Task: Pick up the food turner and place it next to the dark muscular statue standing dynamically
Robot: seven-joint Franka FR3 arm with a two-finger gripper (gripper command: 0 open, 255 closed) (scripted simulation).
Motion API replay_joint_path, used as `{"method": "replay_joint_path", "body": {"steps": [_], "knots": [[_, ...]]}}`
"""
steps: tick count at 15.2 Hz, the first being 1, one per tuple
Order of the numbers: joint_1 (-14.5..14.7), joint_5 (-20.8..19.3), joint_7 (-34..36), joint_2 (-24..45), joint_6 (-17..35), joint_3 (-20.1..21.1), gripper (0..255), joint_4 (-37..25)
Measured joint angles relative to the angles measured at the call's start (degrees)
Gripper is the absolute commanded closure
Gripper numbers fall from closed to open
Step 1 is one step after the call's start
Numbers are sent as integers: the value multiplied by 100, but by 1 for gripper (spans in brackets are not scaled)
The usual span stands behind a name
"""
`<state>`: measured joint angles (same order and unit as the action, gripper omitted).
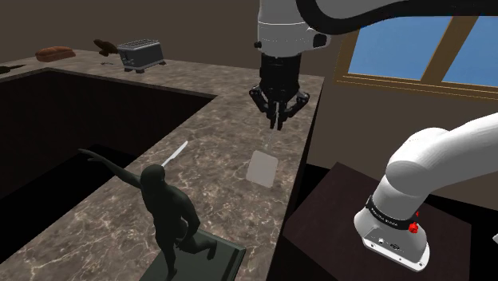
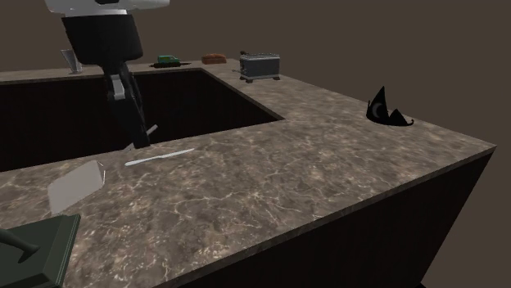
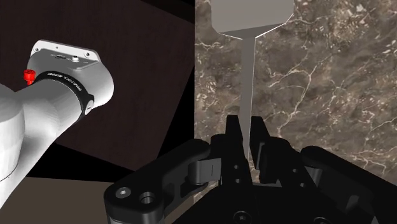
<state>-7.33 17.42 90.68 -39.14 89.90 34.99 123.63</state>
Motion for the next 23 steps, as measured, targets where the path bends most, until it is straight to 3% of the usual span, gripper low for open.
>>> {"method": "replay_joint_path", "body": {"steps": [23], "knots": [[160,423,-43,-66,1669,536,255,1704]]}}
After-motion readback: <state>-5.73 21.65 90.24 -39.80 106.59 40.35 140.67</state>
